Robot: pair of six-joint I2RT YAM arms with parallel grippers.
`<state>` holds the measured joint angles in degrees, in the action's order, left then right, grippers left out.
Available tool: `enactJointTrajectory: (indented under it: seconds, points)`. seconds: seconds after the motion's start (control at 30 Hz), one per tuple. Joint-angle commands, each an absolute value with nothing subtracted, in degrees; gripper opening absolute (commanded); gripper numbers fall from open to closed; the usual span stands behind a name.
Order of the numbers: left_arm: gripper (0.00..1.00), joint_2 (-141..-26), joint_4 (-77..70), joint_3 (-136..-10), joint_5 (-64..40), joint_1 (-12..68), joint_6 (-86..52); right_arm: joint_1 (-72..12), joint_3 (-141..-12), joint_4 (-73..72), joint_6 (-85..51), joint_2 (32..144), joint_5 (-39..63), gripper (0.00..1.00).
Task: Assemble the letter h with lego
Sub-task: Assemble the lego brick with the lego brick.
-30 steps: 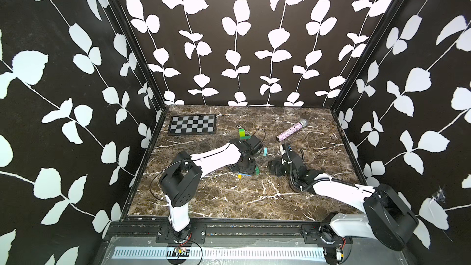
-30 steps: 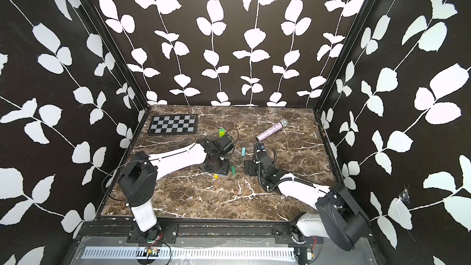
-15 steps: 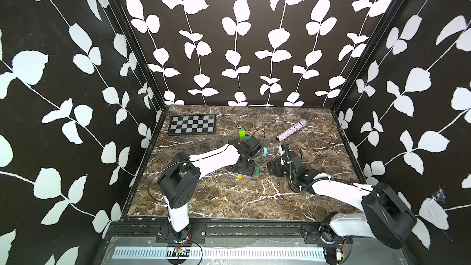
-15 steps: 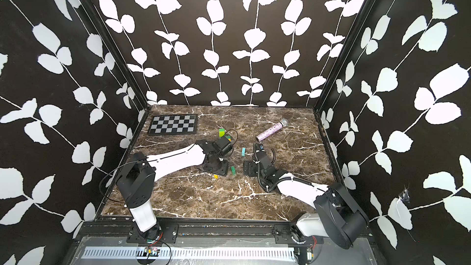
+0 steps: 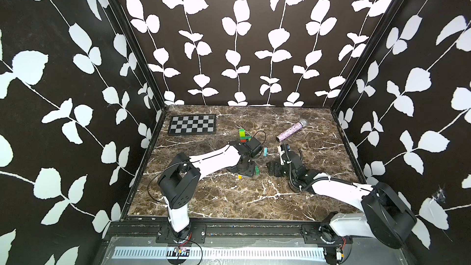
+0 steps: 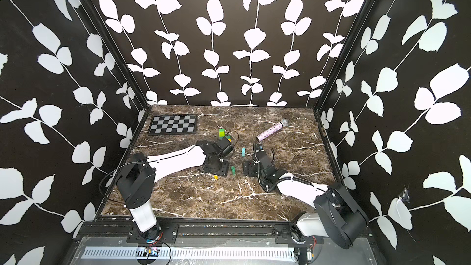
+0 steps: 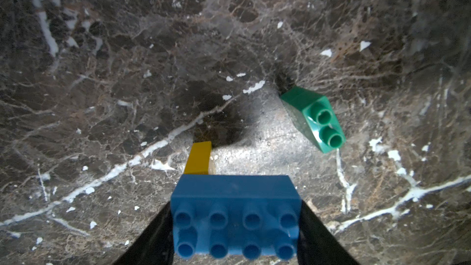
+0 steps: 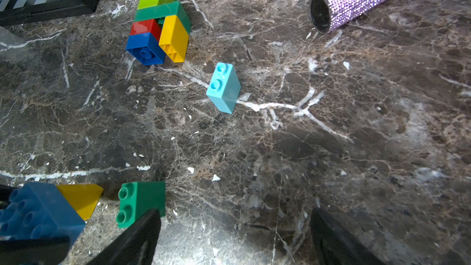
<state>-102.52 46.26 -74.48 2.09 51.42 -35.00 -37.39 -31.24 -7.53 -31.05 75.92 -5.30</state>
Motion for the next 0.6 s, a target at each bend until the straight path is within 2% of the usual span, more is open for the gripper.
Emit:
enactJointTrajectory:
  seconds: [0.0,0.57]
  points:
    - [0.04,-102.6,48.7,-72.6,1.6,52.3,-35.8,-37.2,-33.0,-9.4,-30.7,76.5,-5.1,0.91]
    - [0.04,-103.4,44.1,-68.6,2.4,55.3,-38.7,-37.2,-33.4,-9.4,-30.7,77.4,-4.3,0.9]
